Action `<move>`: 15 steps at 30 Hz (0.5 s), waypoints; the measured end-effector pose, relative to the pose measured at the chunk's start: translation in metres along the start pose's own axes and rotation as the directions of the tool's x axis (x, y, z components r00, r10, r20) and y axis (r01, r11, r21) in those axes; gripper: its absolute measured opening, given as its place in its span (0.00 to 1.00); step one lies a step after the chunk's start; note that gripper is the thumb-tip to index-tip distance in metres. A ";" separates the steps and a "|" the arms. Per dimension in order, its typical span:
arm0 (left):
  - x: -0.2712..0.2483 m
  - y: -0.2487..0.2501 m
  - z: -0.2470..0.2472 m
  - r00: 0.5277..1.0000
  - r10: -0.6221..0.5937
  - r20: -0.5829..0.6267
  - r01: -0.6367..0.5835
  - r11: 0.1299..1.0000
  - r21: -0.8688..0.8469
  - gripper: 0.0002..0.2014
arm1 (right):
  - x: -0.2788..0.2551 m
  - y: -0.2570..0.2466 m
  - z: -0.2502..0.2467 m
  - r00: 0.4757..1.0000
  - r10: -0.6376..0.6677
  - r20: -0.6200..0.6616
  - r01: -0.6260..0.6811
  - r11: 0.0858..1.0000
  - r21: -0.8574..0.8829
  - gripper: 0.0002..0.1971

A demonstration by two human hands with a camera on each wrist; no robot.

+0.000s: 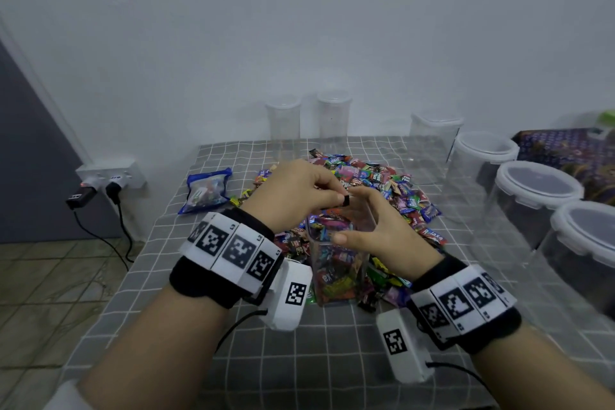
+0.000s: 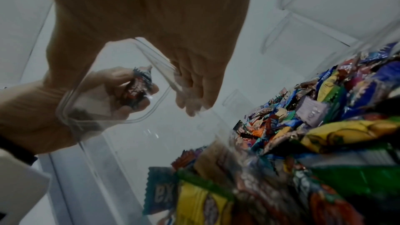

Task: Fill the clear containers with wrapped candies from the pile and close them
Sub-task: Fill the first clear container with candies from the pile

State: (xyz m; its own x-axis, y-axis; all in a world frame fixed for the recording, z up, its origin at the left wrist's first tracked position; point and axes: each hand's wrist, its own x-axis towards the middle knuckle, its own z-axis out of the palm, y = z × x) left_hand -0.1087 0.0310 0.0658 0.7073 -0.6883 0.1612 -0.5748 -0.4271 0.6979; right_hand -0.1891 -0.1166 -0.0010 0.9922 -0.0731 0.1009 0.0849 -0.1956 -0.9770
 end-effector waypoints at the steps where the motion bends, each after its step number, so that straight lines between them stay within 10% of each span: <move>1: 0.000 0.000 0.000 1.000 -0.004 0.013 0.004 1.000 0.024 0.04 | -0.001 -0.001 0.000 1.000 -0.010 0.000 0.010 1.000 0.010 0.41; 10: 0.003 -0.007 -0.003 0.989 0.002 -0.147 -0.027 0.985 -0.169 0.06 | 0.004 0.013 -0.002 0.999 -0.024 -0.024 0.022 0.998 -0.051 0.43; 15: 0.018 -0.035 -0.006 0.972 -0.104 -0.210 0.064 0.980 -0.188 0.05 | 0.028 0.013 -0.020 0.985 0.129 -0.112 -0.138 0.987 -0.084 0.22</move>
State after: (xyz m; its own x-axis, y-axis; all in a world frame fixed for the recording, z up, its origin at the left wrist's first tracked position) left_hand -0.0735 0.0367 0.0484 0.8339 -0.5013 0.2309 -0.4407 -0.3529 0.8254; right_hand -0.1622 -0.1402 -0.0072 0.9784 -0.2067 -0.0052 -0.0612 -0.2652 -0.9623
